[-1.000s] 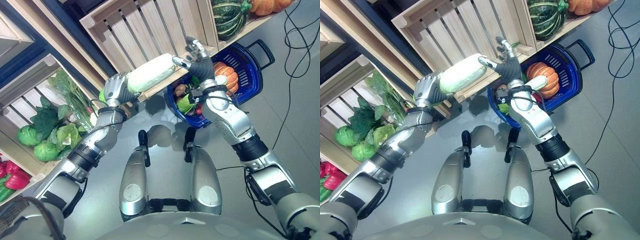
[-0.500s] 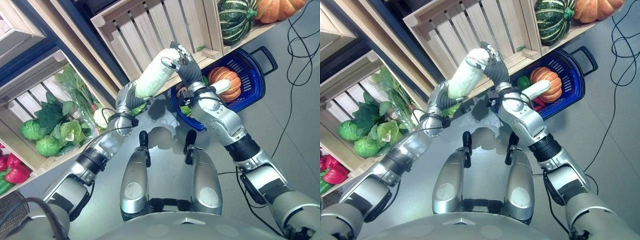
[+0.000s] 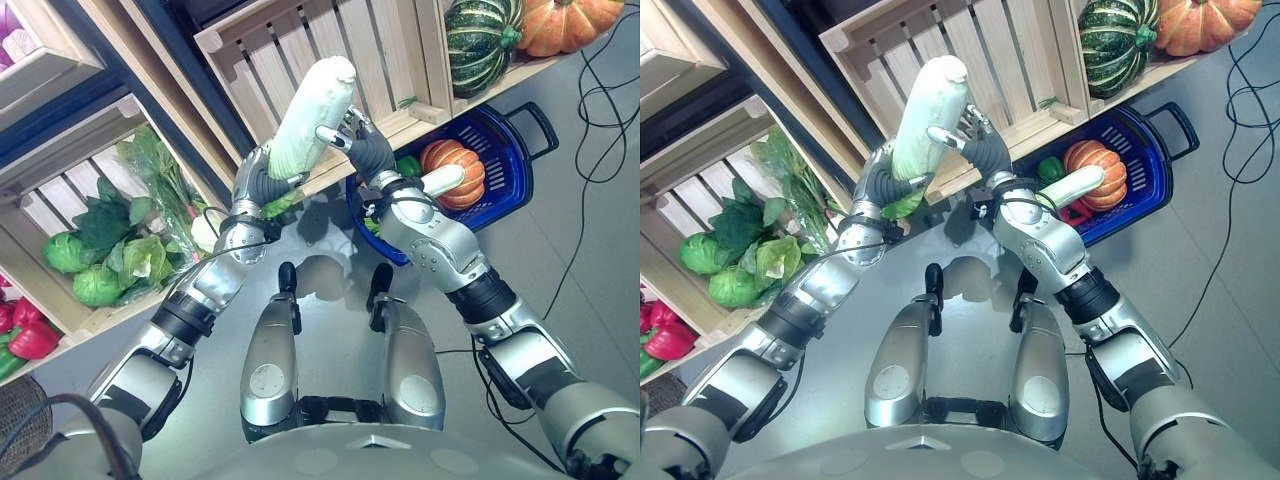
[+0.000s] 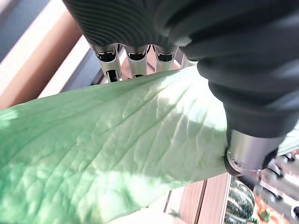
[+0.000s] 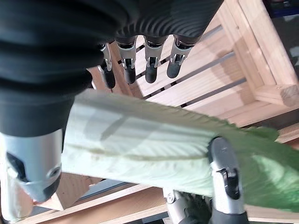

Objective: Pick up fruits and vegetables into the basket

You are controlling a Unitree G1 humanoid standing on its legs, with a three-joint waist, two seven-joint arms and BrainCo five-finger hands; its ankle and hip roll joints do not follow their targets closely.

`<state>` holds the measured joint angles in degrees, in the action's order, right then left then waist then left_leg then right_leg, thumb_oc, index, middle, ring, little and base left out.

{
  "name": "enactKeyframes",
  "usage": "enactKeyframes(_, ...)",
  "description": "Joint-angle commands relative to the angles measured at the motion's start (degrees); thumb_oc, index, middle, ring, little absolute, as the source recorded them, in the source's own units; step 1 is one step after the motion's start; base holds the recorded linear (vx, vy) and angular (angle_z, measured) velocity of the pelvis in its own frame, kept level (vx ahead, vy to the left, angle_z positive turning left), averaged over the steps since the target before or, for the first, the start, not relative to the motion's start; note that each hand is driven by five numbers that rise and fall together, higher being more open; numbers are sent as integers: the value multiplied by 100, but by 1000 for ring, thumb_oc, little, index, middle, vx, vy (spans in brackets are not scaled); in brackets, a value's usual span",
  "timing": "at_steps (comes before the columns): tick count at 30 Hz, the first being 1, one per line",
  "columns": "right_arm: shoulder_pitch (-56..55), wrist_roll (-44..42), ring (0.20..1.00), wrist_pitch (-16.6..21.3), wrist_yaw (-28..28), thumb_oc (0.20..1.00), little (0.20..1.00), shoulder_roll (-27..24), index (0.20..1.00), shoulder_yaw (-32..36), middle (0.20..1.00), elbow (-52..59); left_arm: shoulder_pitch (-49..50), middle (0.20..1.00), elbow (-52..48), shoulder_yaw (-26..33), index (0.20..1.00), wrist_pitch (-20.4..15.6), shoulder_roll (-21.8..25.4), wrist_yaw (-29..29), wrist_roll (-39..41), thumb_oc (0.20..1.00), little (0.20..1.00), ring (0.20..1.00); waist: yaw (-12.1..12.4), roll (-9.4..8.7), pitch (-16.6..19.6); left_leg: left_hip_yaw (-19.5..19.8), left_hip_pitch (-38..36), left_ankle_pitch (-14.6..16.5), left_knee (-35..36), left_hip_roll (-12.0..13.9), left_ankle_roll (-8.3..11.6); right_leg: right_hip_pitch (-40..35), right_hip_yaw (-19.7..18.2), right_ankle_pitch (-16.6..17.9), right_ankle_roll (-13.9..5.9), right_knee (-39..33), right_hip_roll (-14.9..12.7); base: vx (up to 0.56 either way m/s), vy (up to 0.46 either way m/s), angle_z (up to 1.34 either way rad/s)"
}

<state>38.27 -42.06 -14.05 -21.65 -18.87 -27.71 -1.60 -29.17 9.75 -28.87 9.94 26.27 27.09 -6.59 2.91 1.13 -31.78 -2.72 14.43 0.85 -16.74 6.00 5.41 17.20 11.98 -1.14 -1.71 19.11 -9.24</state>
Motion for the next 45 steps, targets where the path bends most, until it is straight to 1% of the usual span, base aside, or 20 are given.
enactKeyframes(1, -106, -298, 1000, 294, 285, 1000, 1000, 376, 1000, 61, 1000, 298, -52, 200, -714, 86, 200, -173, 131, 246, -509, 200, 200, 200, 12, -334, 458, -284, 23, 475, -51, -209, -374, -322, -185, -356, -267, -193, -4, 0, 0, 0)
enactKeyframes(2, -107, -336, 1000, 279, 315, 1000, 1000, 386, 1000, 44, 1000, 296, -70, 200, -722, 73, 200, -145, 143, 240, -589, 200, 200, 200, 14, -343, 460, -281, 15, 476, -47, -208, -375, -329, -189, -354, -267, -197, -3, 34, -18, -1)
enactKeyframes(3, -113, -413, 1000, 237, 381, 1000, 1000, 412, 1000, -2, 1000, 297, -123, 200, -731, 18, 200, -51, 175, 280, -887, 200, 200, 200, 14, -360, 467, -266, 2, 478, -40, -210, -375, -344, -200, -350, -267, -207, 2, 32, -11, -1)
enactKeyframes(5, -85, -464, 1000, 229, 429, 1000, 1000, 425, 1000, -59, 1000, 269, -183, 200, -710, -38, 200, 13, 202, 265, -1074, 200, 200, 200, 18, -371, 481, -266, -15, 482, -31, -211, -377, -363, -206, -346, -271, -224, -2, 16, -5, 0)
enactKeyframes(7, -46, -476, 1000, 263, 507, 1000, 1000, 442, 1000, -152, 1000, 228, -291, 200, -645, -172, 200, 149, 275, 142, -1563, 200, 200, 200, 31, -401, 501, -266, -36, 492, -26, -198, -372, -403, -196, -332, -283, -256, -15, 36, -30, 1)
enactKeyframes(10, 18, -508, 1000, 202, 520, 1000, 1000, 427, 1000, -224, 1000, 223, -372, 200, -556, -313, 200, 289, 336, 133, -1978, 200, 200, 200, 33, -417, 518, -261, -57, 498, -18, -189, -369, -436, -197, -319, -291, -289, -16, 0, 0, 0)
enactKeyframes(12, 42, -510, 1000, 172, 523, 1000, 1000, 423, 1000, -251, 1000, 217, -398, 200, -529, -365, 200, 326, 356, 139, -2073, 200, 200, 200, 32, -425, 519, -260, -59, 500, -22, -184, -369, -439, -204, -317, -293, -291, -15, 0, 0, 0)
enactKeyframes(13, 86, -568, 1000, 142, 533, 1000, 1000, 393, 1000, -304, 1000, 190, -454, 200, -458, -463, 200, 396, 397, 118, -2335, 200, 200, 200, 32, -432, 522, -255, -61, 506, -29, -175, -369, -444, -217, -319, -293, -293, -13, 0, 0, 0)
enactKeyframes(14, 86, -568, 1000, 142, 533, 1000, 1000, 393, 1000, -304, 1000, 190, -454, 200, -458, -463, 200, 396, 397, 118, -2335, 200, 200, 200, 32, -432, 522, -255, -61, 506, -29, -175, -369, -444, -217, -319, -293, -293, -13, 31, -4, 0)
enactKeyframes(15, 100, -602, 1000, 144, 545, 1000, 1000, 389, 1000, -335, 1000, 137, -502, 200, -413, -560, 200, 439, 448, 97, -2592, 200, 200, 200, 33, -430, 519, -248, -73, 507, -25, -162, -365, -461, -222, -317, -300, -299, -20, 0, 0, 0)
enactKeyframes(17, 125, -645, 1000, 145, 529, 1000, 1000, 372, 1000, -352, 1000, 129, -537, 200, -408, -617, 200, 464, 474, 84, -2698, 200, 200, 200, 34, -433, 517, -244, -75, 509, -23, -160, -363, -468, -224, -314, -305, -306, -20, 0, 0, 0)
enactKeyframes(21, 164, -729, 1000, 150, 532, 1000, 1000, 337, 1000, -381, 1000, 120, -639, 200, -347, -765, 200, 454, 513, 59, -2803, 200, 200, 200, 20, -431, 511, -229, -70, 498, 7, -155, -356, -453, -235, -309, -317, -316, -27, 0, 0, 0)
enactKeyframes(28, 195, -777, 1000, 205, 488, 1000, 1000, 360, 1000, -390, 1000, 84, -695, 200, -354, -917, 200, 358, 461, -164, -2848, 200, 200, 200, 21, -428, 493, -216, -59, 500, 19, -164, -355, -446, -237, -305, -327, -324, -36, 0, 0, 0)
enactKeyframes(30, 242, -857, 1000, 270, 460, 1000, 1000, 371, 1000, -368, 1000, 42, -703, 200, -373, -1028, 200, 255, 389, -339, -2752, 200, 200, 200, 26, -418, 478, -209, -43, 499, 36, -172, -355, -442, -225, -297, -329, -351, -40, 0, 0, 0)
enactKeyframes(35, 275, -946, 1000, 351, 430, 1000, 1000, 411, 1000, -363, 1000, 23, -716, 200, -414, -1142, 200, 232, 282, -504, -2570, 200, 200, 200, 17, -401, 453, -208, -41, 496, 62, -183, -358, -428, -232, -291, -335, -366, -46, 0, 0, 0)
enactKeyframes(41, 329, -1045, 1000, 450, 380, 1000, 1000, 418, 1000, -363, 1000, 86, -726, 200, -425, -1238, 200, 210, 209, -577, -2540, 200, 200, 200, 5, -394, 435, -208, -37, 497, 70, -180, -352, -410, -236, -283, -348, -374, -55, -7, 2, 0)
enactKeyframes(42, 357, -1068, 1000, 565, 422, 1000, 1000, 457, 1000, -378, 1000, 78, -755, 200, -394, -1304, 200, 201, 165, -557, -2527, 200, 200, 200, -6, -386, 426, -215, -32, 494, 74, -176, -349, -395, -236, -279, -347, -374, -56, 0, 0, 0)
enactKeyframes(43, 386, -1028, 222, 654, 406, 222, 222, 485, 222, -389, 222, 90, -781, 200, -378, -1331, 200, 203, 126, -559, -2522, 200, 200, 200, -12, -376, 429, -220, -44, 491, 90, -177, -350, -392, -239, -283, -346, -371, -56, -30, 23, -1)
enactKeyframes(44, 395, -1015, 200, 681, 408, 200, 200, 491, 200, -389, 200, 98, -790, 200, -376, -1335, 200, 206, 115, -564, -2524, 200, 200, 200, -14, -373, 431, -221, -47, 490, 95, -177, -350, -392, -240, -284, -346, -373, -56, 0, 0, 0)
enactKeyframes(45, 414, -982, 200, 735, 474, 200, 200, 503, 200, -371, 200, 109, -815, 200, -380, -1339, 200, 207, 97, -589, -2521, 200, 200, 200, -20, -365, 436, -223, -55, 488, 109, -178, -350, -398, -241, -285, -349, -384, -57, 0, 0, 0)
